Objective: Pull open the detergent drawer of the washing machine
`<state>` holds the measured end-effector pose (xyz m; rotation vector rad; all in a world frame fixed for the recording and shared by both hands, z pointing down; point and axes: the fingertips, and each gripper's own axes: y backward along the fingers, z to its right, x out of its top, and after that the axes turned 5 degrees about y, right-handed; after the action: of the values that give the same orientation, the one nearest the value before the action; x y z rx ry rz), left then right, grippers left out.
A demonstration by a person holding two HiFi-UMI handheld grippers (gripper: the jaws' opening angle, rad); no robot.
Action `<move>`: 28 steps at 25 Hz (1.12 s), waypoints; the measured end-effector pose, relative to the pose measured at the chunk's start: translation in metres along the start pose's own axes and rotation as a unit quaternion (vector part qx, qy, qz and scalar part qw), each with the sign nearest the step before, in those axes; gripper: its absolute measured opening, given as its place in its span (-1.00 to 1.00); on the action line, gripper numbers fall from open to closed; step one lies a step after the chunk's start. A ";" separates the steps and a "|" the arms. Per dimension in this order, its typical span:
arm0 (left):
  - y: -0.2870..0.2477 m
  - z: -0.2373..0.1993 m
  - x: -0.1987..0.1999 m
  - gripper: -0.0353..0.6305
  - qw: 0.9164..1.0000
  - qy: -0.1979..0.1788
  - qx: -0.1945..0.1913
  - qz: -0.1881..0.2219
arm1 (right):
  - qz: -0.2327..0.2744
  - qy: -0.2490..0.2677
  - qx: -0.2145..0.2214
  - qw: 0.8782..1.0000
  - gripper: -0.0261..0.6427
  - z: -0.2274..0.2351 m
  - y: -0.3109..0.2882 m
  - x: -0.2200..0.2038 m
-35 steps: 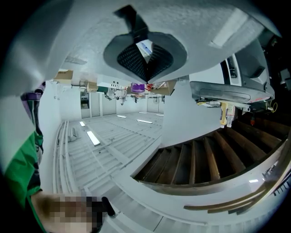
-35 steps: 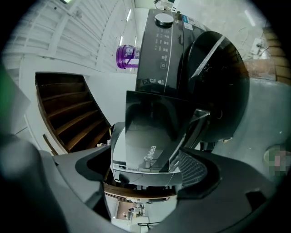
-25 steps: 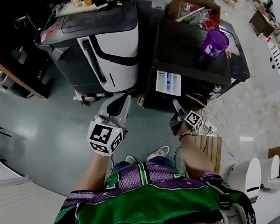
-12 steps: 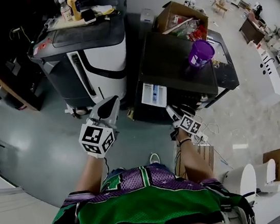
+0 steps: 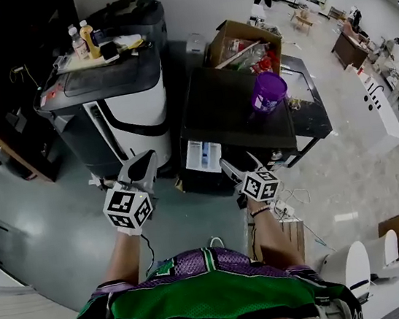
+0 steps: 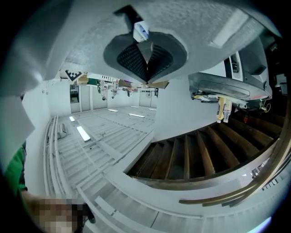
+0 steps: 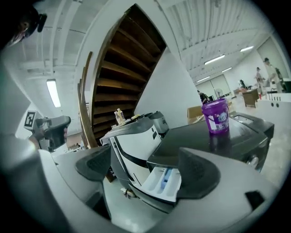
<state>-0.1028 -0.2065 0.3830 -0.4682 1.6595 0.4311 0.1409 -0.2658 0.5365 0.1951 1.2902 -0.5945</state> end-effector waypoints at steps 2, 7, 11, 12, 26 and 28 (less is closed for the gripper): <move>-0.004 0.003 0.001 -0.84 1.000 -0.002 -0.002 -0.004 | 0.011 -0.013 0.003 1.000 0.44 -0.007 0.008 0.019; -0.014 0.009 0.009 -0.84 1.000 -0.011 -0.004 -0.001 | 0.041 0.011 0.004 0.999 0.44 -0.028 0.028 0.070; -0.021 0.015 0.017 -0.84 1.000 -0.015 -0.006 0.009 | 0.064 0.069 -0.005 0.996 0.44 -0.043 0.044 0.104; -0.023 0.017 0.018 -0.84 1.000 -0.015 -0.007 0.011 | 0.071 0.079 -0.007 0.994 0.44 -0.046 0.047 0.111; -0.032 0.031 0.043 -0.85 0.999 -0.025 -0.005 0.041 | 0.107 0.158 -0.038 0.981 -0.17 -0.067 0.062 0.160; -0.032 0.032 0.047 -0.85 0.999 -0.026 -0.004 0.045 | 0.109 0.169 -0.038 0.979 -0.28 -0.069 0.063 0.164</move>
<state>-0.0641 -0.2195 0.3320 -0.3854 1.6342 0.5118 0.1401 -0.2317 0.3504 0.3817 1.5926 -0.3320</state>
